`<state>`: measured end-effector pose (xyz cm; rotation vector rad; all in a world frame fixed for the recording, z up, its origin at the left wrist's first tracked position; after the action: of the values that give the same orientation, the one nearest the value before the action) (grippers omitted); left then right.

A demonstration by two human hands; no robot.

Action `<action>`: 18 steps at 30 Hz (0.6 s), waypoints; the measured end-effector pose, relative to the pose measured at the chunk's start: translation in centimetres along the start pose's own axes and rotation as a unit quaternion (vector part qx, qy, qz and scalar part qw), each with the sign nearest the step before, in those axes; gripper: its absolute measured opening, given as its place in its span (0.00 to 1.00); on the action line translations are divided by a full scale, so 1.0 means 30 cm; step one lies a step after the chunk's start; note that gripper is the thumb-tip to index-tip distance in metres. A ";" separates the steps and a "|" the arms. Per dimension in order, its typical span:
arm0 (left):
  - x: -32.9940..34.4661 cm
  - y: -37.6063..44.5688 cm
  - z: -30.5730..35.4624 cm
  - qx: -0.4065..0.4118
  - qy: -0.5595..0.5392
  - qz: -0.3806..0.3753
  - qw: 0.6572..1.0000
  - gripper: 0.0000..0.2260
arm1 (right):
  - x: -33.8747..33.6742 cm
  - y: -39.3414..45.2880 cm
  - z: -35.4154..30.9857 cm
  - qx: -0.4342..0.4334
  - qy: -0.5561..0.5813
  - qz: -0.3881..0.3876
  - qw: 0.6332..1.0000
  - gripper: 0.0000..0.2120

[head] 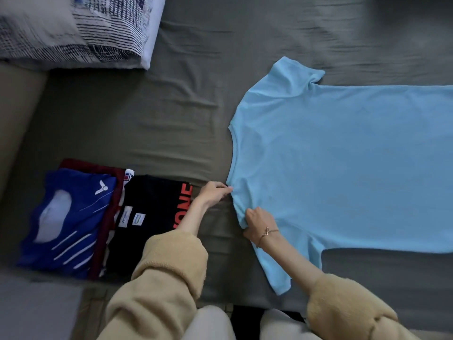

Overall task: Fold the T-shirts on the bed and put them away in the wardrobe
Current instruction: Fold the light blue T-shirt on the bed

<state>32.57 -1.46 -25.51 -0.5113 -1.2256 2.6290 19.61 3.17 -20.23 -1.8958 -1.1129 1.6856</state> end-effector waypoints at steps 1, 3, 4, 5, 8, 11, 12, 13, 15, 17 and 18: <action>0.005 -0.005 0.001 -0.004 -0.004 -0.003 1.000 0.10 | 0.012 -0.009 0.002 -0.004 0.013 -0.001 1.000 0.10; 0.015 -0.014 -0.002 -0.015 -0.013 -0.007 1.000 0.13 | 0.026 -0.036 0.017 -0.001 0.033 0.004 0.999 0.09; 0.019 -0.014 -0.005 -0.016 -0.013 -0.007 1.000 0.13 | 0.030 -0.052 0.031 0.009 0.030 0.009 0.999 0.11; 0.023 -0.013 -0.010 -0.016 -0.010 -0.005 1.000 0.13 | 0.035 -0.068 0.048 0.023 0.016 0.011 1.000 0.14; 0.042 -0.024 -0.016 -0.005 -0.007 -0.003 1.000 0.11 | 0.079 -0.109 0.078 0.052 -0.041 -0.013 0.998 0.13; 0.044 -0.020 -0.022 -0.006 -0.013 -0.003 1.000 0.08 | 0.108 -0.119 0.080 0.051 -0.061 -0.023 0.997 0.07; 0.045 -0.018 -0.017 -0.002 -0.016 -0.006 1.000 0.07 | 0.112 -0.119 0.080 0.049 -0.057 -0.026 0.997 0.09; 0.041 -0.017 -0.013 -0.004 -0.013 -0.005 1.000 0.08 | 0.117 -0.116 0.080 0.044 -0.050 -0.035 0.997 0.09; 0.039 -0.011 -0.004 -0.003 0.004 -0.003 1.000 0.08 | 0.119 -0.117 0.084 0.039 -0.037 -0.067 0.996 0.07; 0.045 0.004 -0.010 -0.013 0.033 -0.011 0.999 0.10 | 0.133 -0.119 0.087 0.024 -0.034 -0.110 0.993 0.05; 0.050 0.013 -0.025 -0.022 0.044 -0.017 0.999 0.11 | 0.146 -0.124 0.088 0.018 -0.033 -0.129 0.991 0.05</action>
<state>31.45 -0.71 -26.60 -0.6026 -1.2561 2.5285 15.82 8.18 -21.00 -1.6038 -1.2830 1.6212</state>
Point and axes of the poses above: each hand's wrist, its own y-axis towards the middle knuckle, its own x-axis out of the palm, z = x × y, the point moved 10 cm from there along y, towards the middle knuckle, and after that the axes turned 7 degrees about -z, right-handed, at the moved point
